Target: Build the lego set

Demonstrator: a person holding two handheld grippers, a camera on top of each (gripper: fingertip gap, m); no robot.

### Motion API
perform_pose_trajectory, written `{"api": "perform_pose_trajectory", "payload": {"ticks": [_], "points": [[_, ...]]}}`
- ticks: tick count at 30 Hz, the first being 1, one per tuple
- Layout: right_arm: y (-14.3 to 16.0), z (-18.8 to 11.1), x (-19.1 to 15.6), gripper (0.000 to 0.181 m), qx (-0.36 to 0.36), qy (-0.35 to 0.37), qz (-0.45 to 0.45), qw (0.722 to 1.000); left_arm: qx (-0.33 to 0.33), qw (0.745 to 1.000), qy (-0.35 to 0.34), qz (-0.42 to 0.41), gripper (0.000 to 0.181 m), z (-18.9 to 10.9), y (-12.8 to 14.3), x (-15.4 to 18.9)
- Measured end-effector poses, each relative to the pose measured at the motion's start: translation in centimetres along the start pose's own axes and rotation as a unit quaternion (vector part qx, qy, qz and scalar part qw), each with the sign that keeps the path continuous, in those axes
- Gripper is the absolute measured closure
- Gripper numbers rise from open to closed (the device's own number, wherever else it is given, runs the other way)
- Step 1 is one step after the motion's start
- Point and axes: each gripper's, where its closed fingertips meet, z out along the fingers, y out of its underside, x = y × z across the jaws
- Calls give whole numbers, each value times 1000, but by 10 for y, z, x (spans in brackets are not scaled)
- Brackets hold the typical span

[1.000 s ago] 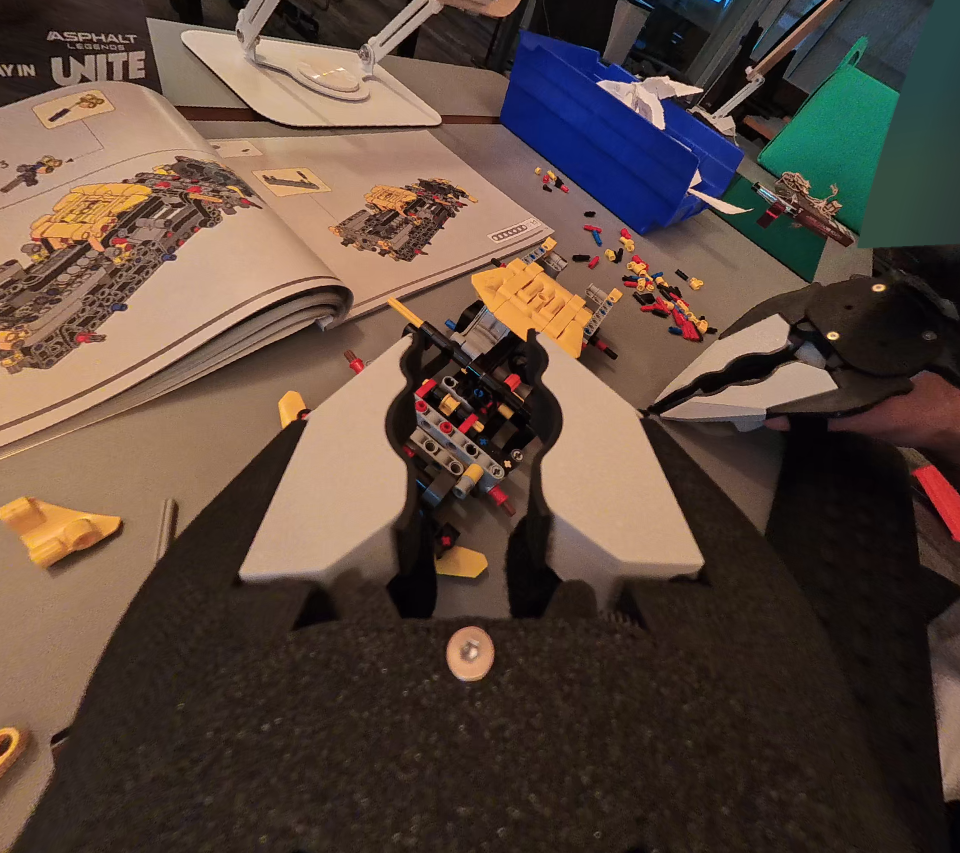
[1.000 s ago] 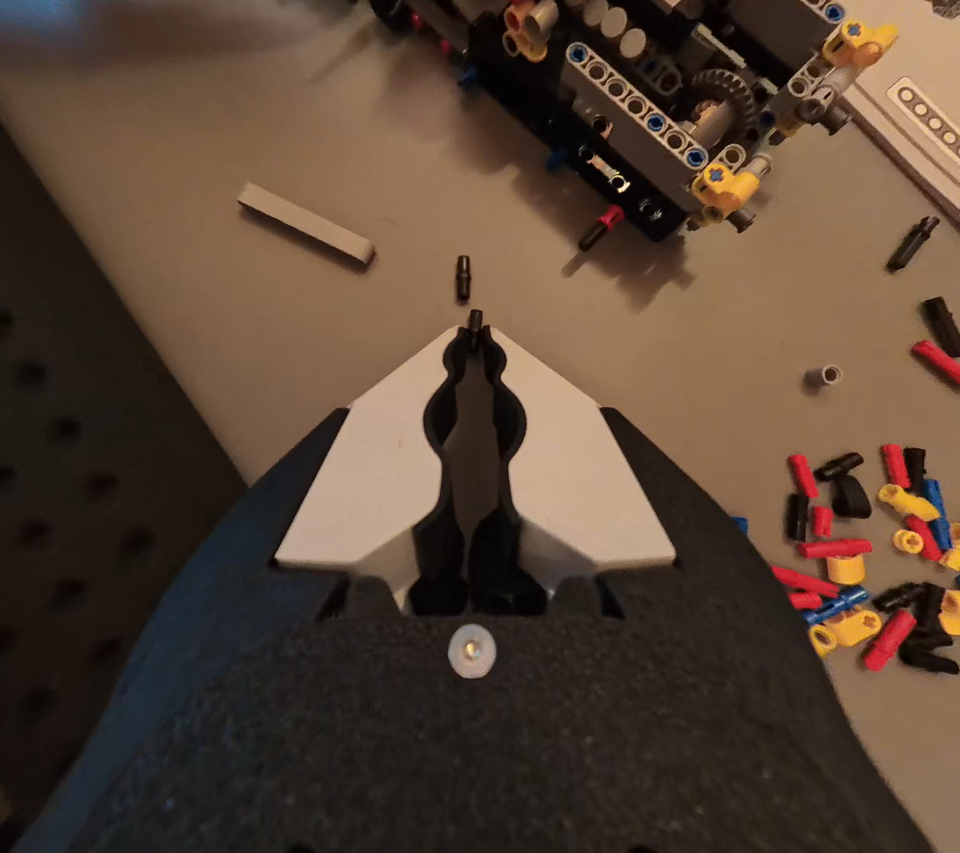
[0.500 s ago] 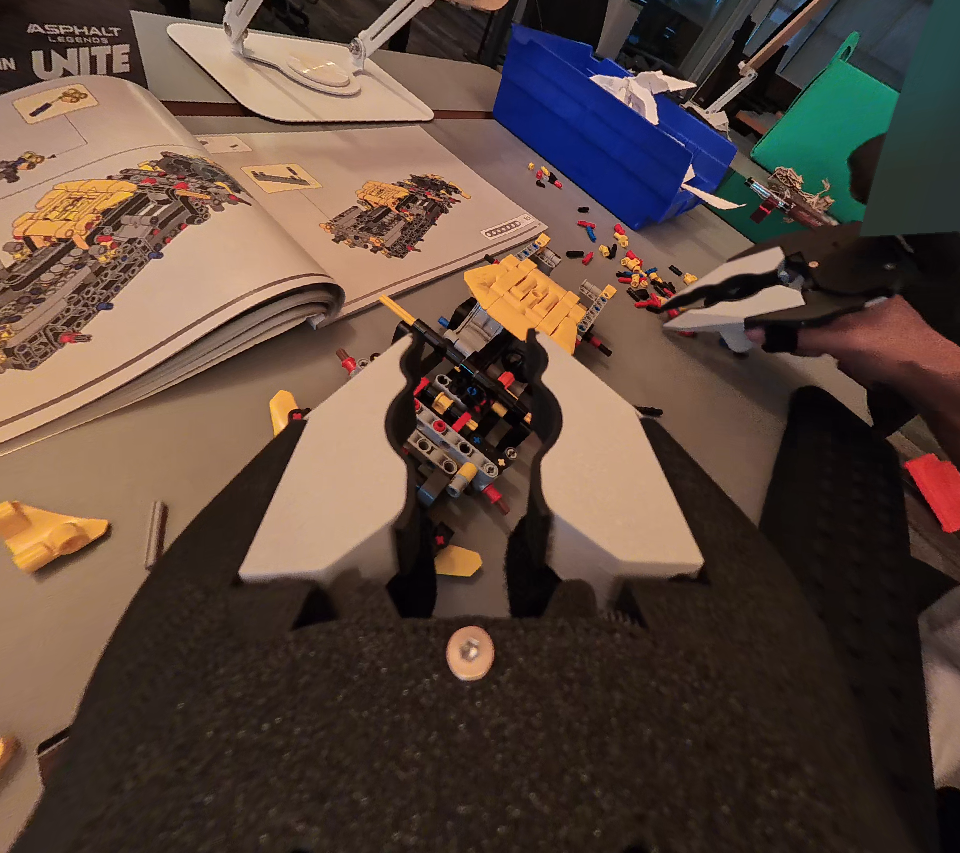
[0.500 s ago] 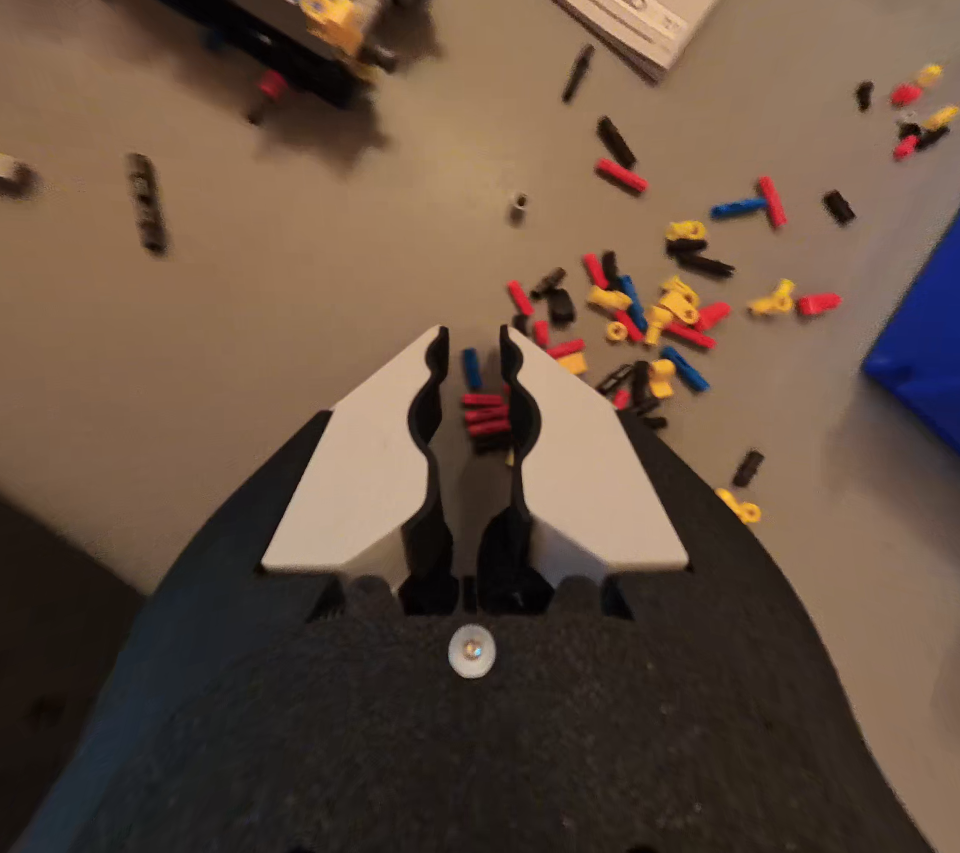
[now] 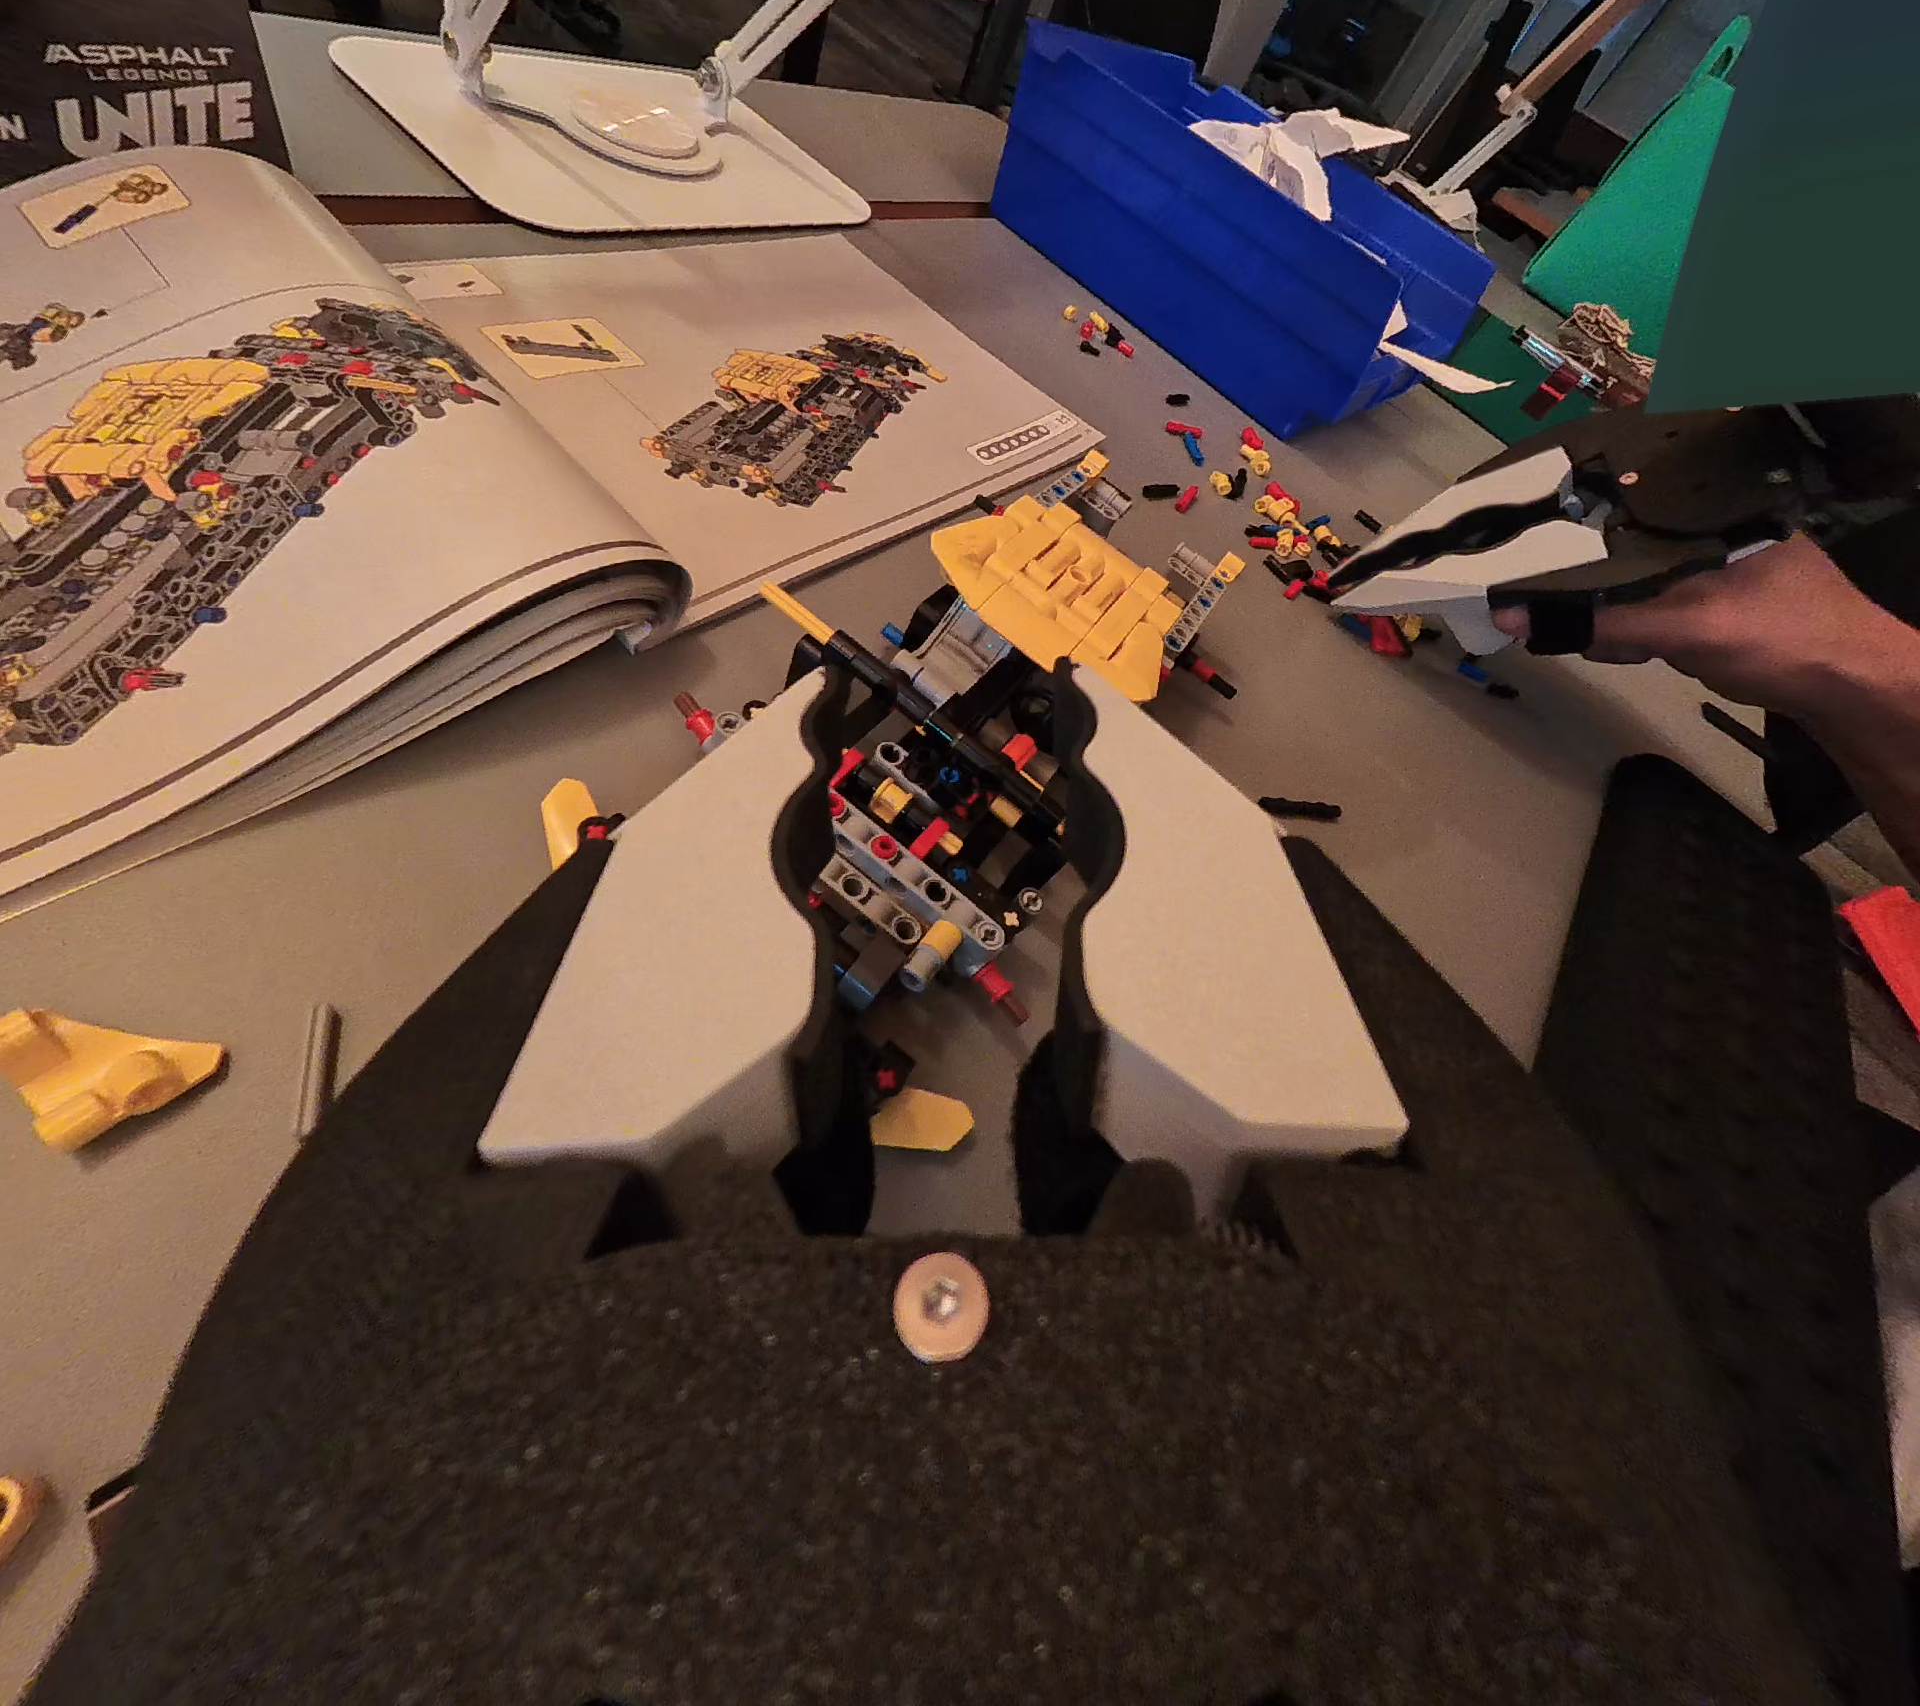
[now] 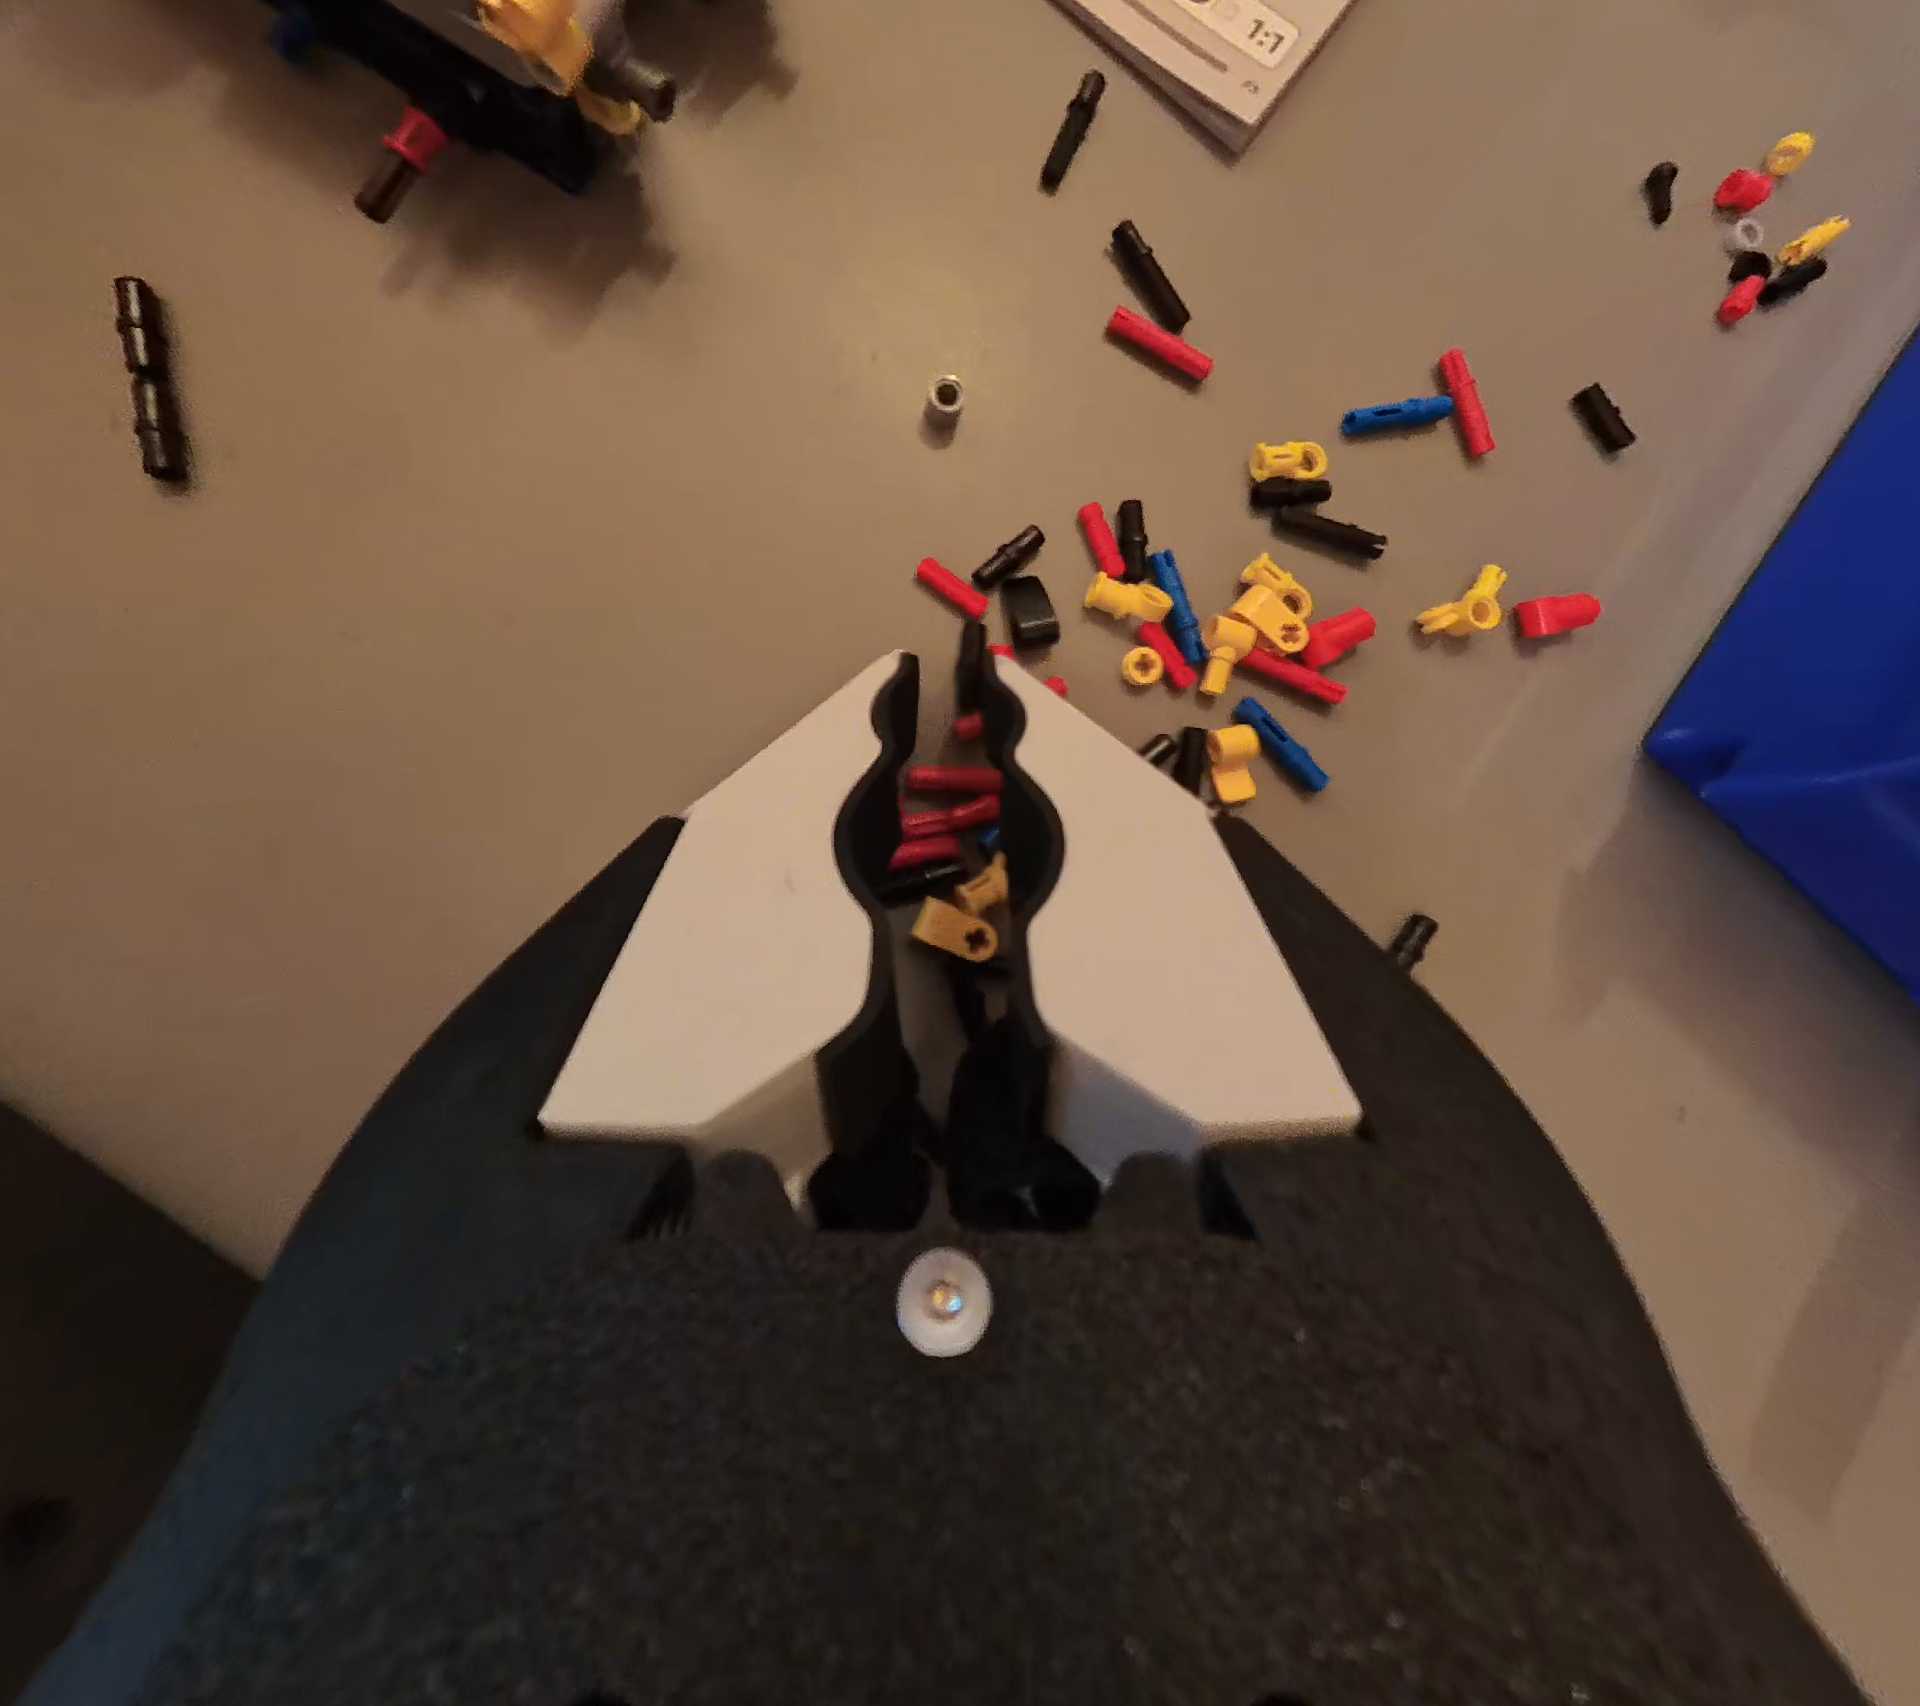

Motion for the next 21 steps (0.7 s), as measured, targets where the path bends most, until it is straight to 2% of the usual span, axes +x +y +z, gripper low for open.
{"api": "perform_pose_trajectory", "payload": {"ticks": [7,11,21], "points": [[0,2,-1,171,-5,-7,10,1000,1,1000,2,-3,141,-1,0,0],[1,-1,9,172,-7,15,0,1000,0,1000,1,-1,141,-1,0,0],[-1,3,3,171,-12,-2,-4,1000,-3,1000,3,-1,141,0,1,1]]}}
